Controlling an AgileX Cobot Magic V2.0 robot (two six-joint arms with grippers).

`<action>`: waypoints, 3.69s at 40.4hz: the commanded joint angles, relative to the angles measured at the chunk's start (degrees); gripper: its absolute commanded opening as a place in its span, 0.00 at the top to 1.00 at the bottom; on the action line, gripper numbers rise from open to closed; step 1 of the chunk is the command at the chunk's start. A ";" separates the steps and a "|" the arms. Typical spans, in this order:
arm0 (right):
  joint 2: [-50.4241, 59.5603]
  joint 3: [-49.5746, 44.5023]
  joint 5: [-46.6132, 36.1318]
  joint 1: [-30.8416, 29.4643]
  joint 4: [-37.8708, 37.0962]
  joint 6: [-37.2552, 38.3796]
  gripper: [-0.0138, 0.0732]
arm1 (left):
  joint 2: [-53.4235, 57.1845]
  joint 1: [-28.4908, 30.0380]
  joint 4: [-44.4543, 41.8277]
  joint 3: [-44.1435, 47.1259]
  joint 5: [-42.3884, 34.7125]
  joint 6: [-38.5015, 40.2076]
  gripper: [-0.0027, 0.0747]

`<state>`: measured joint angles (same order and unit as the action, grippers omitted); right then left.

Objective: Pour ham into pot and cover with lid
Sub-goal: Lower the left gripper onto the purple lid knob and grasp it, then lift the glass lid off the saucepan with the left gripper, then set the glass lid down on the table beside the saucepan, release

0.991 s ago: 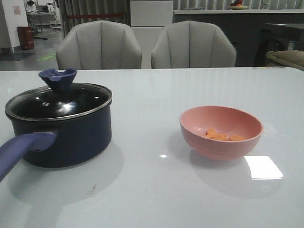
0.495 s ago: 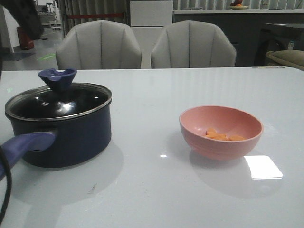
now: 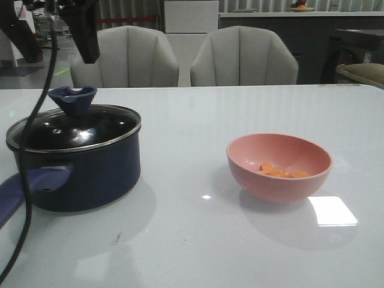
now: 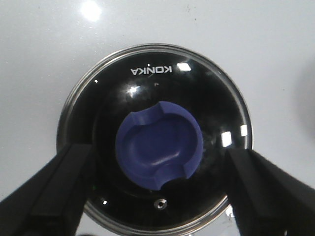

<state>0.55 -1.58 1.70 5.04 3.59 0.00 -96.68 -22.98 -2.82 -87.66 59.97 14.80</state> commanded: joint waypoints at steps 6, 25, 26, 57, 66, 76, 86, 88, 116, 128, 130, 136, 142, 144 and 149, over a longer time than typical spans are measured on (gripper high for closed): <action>1.21 0.34 -5.10 -0.21 -0.68 0.00 0.67 | -1.32 -0.28 -0.86 -2.51 -1.01 3.01 0.25; 1.21 0.34 -5.10 -0.21 -0.68 0.00 0.67 | -5.55 -0.28 -0.18 -2.51 -0.65 3.96 0.26; 1.21 0.34 -5.10 -0.21 -0.68 0.00 0.67 | -5.81 -0.28 -0.18 -2.51 -0.52 3.96 0.26; 1.21 0.34 -5.10 -0.21 -0.68 0.00 0.67 | -5.75 -0.28 -0.41 -8.13 2.56 3.96 0.56; 1.21 0.34 -5.10 -0.21 -0.68 0.00 0.67 | -2.91 -0.28 -7.02 -9.60 5.55 3.82 0.56; 1.21 0.34 -5.10 -0.21 -0.68 0.00 0.67 | 2.27 1.89 -15.14 -8.77 7.08 3.82 0.56; 1.21 0.34 -5.10 -0.21 -0.68 0.00 0.67 | 7.99 14.38 -12.71 -2.41 4.81 3.82 0.56; 1.21 0.34 -5.10 -0.21 -0.68 0.00 0.67 | 8.96 17.19 -11.60 -0.70 3.72 3.82 0.56; 1.21 0.34 -4.96 -0.21 -0.68 0.00 0.67 | 5.31 35.43 4.70 26.37 -19.41 -6.58 0.56; 1.21 0.34 -4.96 -0.21 -0.68 0.00 0.67 | 1.62 35.43 4.70 26.37 -22.41 -6.58 0.55; 1.21 0.34 -4.96 -0.21 -0.68 0.00 0.67 | 1.23 35.43 4.70 26.37 -22.67 -6.58 0.55; 1.21 0.34 -4.96 -0.21 -0.68 0.00 0.67 | -0.28 35.43 4.70 26.24 -23.26 -6.80 0.54; 1.21 0.34 -4.96 -0.21 -0.68 0.00 0.67 | -0.86 35.43 4.70 26.24 -23.80 -6.94 0.45; 1.21 0.34 -4.96 -0.21 -0.68 0.00 0.67 | -0.86 35.43 4.59 26.24 -24.05 -6.94 0.41; 1.21 0.34 -4.96 -0.21 -0.68 0.00 0.67 | -0.86 35.43 4.48 26.24 -24.19 -6.94 0.32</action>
<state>0.55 -1.58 1.70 5.04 3.59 0.00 -99.83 12.75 1.54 -59.81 38.15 7.80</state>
